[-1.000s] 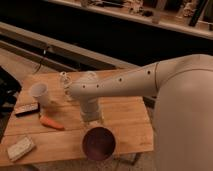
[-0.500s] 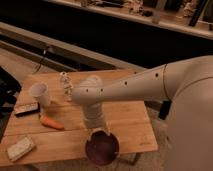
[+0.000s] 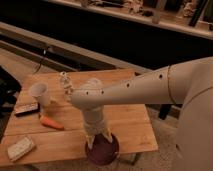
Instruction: Push the ceramic bowl across the table
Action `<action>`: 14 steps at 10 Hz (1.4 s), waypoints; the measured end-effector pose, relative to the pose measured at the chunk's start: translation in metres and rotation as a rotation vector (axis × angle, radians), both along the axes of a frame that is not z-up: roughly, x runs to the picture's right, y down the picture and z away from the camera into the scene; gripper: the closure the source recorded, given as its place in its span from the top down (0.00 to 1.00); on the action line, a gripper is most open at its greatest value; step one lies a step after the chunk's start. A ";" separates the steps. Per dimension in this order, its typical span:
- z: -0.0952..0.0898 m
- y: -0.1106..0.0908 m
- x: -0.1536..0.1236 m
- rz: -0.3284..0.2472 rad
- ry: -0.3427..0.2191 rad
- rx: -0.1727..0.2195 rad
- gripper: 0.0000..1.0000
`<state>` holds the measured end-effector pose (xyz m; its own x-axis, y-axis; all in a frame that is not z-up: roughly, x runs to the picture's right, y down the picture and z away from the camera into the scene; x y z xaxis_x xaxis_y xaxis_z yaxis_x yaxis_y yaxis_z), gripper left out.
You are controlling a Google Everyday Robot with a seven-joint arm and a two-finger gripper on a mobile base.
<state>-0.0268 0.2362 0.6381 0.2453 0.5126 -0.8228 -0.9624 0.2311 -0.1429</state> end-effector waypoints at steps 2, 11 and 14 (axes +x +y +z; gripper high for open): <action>0.017 -0.024 -0.004 0.017 0.003 0.106 0.65; 0.098 -0.095 -0.013 0.030 -0.033 0.290 0.65; 0.109 -0.064 -0.018 0.043 -0.049 0.189 0.65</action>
